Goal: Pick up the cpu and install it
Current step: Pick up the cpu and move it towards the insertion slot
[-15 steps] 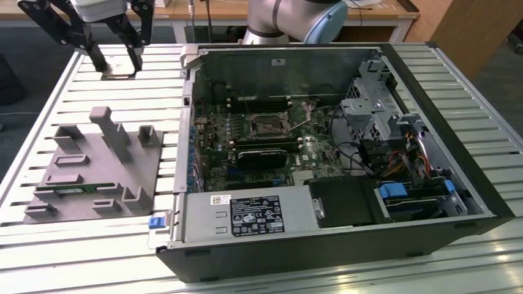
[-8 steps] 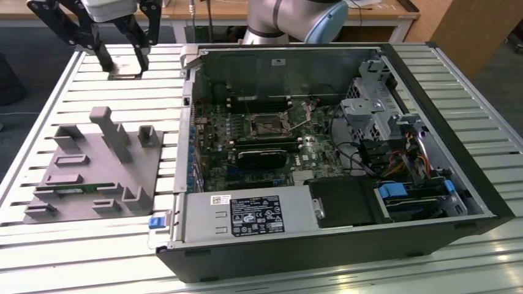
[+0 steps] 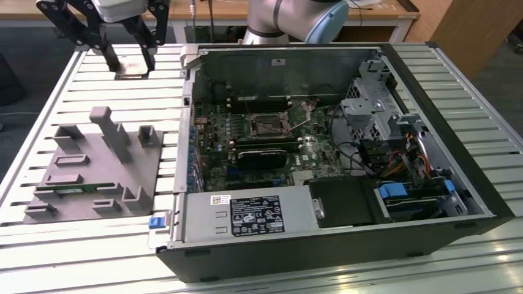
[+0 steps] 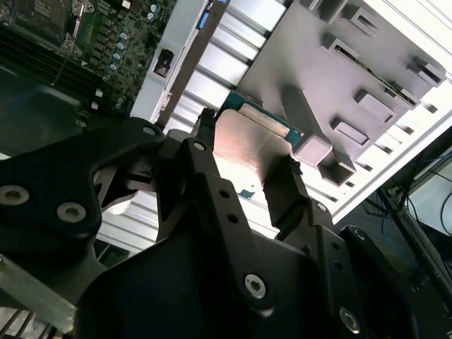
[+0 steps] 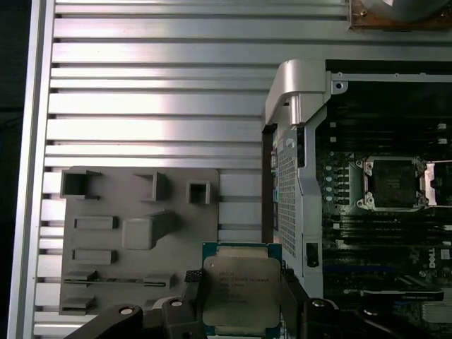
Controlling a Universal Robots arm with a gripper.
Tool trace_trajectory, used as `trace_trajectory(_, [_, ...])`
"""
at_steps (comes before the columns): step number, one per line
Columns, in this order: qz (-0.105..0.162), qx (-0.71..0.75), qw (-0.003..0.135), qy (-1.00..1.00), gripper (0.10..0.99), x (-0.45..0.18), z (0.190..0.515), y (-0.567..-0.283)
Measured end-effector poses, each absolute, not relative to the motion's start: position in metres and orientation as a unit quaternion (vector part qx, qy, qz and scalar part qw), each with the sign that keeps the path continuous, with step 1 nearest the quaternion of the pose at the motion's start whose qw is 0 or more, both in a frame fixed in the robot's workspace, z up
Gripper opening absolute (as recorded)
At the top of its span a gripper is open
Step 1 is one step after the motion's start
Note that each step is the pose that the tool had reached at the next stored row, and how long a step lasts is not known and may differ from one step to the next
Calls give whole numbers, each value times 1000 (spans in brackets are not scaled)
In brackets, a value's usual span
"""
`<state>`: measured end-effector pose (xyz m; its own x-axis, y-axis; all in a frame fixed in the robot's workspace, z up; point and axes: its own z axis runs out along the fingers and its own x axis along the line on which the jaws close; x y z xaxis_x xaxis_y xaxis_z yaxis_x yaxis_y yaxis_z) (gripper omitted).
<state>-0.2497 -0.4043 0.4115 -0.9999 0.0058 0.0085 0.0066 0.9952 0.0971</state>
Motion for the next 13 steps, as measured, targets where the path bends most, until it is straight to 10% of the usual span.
trace_trajectory(13, [-49,-3,4,-999,529,-231,411,-404])
